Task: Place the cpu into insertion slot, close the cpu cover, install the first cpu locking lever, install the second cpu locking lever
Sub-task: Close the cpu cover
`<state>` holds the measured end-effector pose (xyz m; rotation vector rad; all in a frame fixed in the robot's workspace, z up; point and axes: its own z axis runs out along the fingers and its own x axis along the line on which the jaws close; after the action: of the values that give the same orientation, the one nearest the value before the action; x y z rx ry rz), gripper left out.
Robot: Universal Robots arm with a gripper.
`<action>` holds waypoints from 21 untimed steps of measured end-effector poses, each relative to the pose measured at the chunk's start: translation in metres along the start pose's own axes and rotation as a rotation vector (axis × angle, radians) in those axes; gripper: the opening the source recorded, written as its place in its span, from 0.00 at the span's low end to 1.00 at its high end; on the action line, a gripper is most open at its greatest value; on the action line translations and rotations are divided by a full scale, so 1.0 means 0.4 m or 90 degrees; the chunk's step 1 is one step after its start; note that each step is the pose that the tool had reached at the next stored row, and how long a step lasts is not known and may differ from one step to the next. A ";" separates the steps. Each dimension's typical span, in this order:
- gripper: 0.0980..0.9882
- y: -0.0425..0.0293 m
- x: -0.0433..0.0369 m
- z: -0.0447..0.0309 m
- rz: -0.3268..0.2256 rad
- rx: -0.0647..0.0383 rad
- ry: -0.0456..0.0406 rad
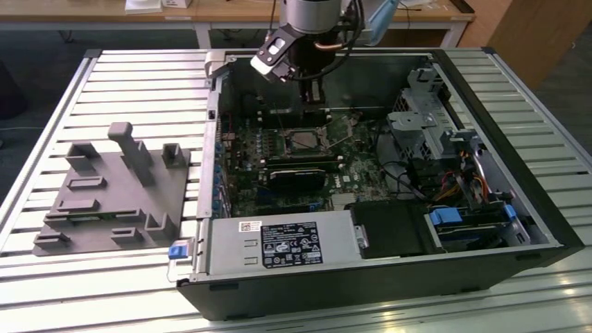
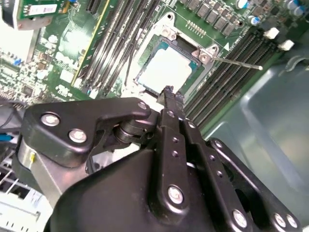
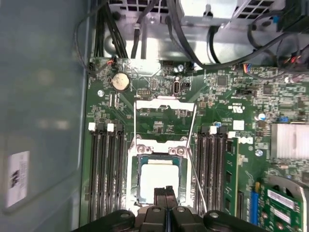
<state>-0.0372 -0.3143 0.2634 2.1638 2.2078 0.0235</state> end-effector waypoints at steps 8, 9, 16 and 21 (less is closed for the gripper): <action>0.01 -0.001 -0.026 0.001 0.000 0.000 0.0027; 0.01 0.000 -0.029 0.001 0.001 0.000 0.0097; 0.01 0.032 -0.032 0.006 0.002 0.000 0.0359; 0.01 0.058 -0.032 0.010 0.002 0.000 0.0343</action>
<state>-0.0136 -0.3268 0.2608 2.1916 2.2335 0.0825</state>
